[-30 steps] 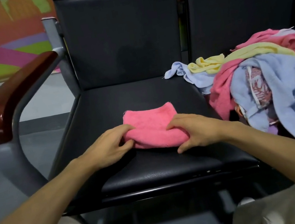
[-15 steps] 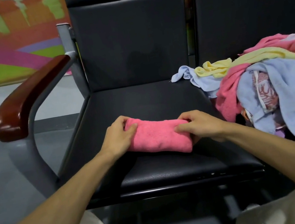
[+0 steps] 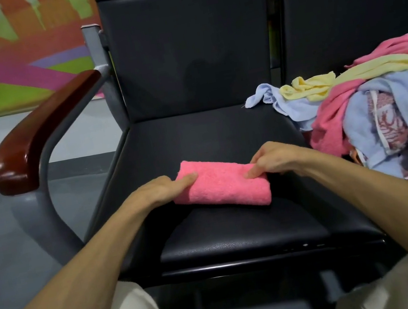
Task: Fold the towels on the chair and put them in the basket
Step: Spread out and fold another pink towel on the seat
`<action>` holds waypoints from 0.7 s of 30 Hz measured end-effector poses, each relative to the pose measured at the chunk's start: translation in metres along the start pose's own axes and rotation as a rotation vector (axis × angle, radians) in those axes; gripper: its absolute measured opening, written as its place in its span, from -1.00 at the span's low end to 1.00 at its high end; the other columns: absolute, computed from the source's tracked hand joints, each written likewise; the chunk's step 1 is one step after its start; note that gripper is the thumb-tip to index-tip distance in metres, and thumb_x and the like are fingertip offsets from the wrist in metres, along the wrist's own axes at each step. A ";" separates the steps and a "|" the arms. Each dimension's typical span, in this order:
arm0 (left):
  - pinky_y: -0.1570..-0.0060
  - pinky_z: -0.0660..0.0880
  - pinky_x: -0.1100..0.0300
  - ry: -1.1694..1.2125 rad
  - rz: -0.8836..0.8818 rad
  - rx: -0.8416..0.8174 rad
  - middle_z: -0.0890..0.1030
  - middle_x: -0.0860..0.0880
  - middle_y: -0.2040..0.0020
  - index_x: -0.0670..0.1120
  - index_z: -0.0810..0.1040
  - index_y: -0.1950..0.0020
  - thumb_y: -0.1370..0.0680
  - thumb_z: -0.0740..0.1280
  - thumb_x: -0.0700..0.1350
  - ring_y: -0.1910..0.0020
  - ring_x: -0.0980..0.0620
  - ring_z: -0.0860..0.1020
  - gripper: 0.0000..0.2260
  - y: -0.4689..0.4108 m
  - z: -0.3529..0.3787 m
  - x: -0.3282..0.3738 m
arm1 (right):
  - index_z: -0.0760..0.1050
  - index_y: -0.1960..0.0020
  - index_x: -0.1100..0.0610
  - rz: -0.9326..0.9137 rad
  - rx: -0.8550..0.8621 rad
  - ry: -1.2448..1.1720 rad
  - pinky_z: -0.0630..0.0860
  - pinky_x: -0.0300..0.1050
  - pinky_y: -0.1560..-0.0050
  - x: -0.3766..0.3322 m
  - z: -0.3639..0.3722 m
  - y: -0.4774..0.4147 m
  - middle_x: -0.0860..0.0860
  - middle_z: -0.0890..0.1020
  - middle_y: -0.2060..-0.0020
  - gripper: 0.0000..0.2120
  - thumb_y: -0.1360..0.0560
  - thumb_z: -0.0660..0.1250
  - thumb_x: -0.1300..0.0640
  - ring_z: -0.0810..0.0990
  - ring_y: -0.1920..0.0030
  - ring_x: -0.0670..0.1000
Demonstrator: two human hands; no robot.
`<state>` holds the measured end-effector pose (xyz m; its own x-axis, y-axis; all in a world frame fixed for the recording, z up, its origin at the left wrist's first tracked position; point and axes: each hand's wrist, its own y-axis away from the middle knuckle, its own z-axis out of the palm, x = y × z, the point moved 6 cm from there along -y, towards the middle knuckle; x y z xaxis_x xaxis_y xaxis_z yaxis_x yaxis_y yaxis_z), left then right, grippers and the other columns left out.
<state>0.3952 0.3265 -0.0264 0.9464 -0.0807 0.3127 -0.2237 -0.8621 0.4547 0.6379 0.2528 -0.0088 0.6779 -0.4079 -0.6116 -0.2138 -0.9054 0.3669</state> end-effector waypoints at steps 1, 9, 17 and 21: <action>-0.13 0.43 0.08 0.037 0.007 -0.011 0.52 -0.14 -0.23 -0.16 0.49 -0.28 -0.46 0.10 0.46 -0.15 -0.11 0.52 -0.24 0.002 0.001 0.002 | 0.65 -0.04 0.25 -0.016 -0.015 0.042 0.50 -0.06 -0.05 -0.002 -0.001 -0.001 0.14 0.68 0.00 -0.67 -0.39 0.51 0.05 0.58 0.05 0.04; 0.36 0.40 0.24 0.693 0.088 0.048 0.56 -0.09 0.19 -0.20 0.54 0.03 -0.38 0.49 -0.07 0.31 0.02 0.49 -0.72 0.020 0.009 0.025 | 0.63 0.11 0.12 -0.062 -0.219 0.100 0.48 -0.18 0.11 0.001 0.013 0.019 0.01 0.66 0.20 -0.90 -0.39 0.50 0.22 0.55 0.19 -0.03; 0.31 0.51 0.26 0.947 0.342 -0.146 0.63 -0.09 0.17 -0.22 0.65 0.04 -0.43 0.33 -0.35 0.19 0.04 0.58 -0.83 0.061 0.007 0.046 | 0.64 0.09 0.12 -0.134 -0.419 0.175 0.45 -0.36 0.28 -0.008 0.016 0.054 -0.05 0.68 0.22 -0.91 -0.41 0.46 0.24 0.59 0.23 -0.12; 0.14 0.51 0.19 0.913 0.494 -0.039 0.65 -0.09 -0.06 -0.05 0.64 -0.14 -0.45 0.33 -0.30 0.03 0.02 0.60 -0.69 0.086 -0.020 0.025 | 0.62 0.01 0.16 -0.338 -0.333 0.100 0.50 -0.19 0.06 -0.034 0.023 0.065 0.04 0.67 0.10 -0.75 -0.36 0.52 0.11 0.60 0.11 -0.07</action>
<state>0.3948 0.2599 0.0370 0.2145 0.0037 0.9767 -0.5615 -0.8178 0.1264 0.5851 0.2050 0.0198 0.7383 -0.0696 -0.6708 0.2556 -0.8915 0.3739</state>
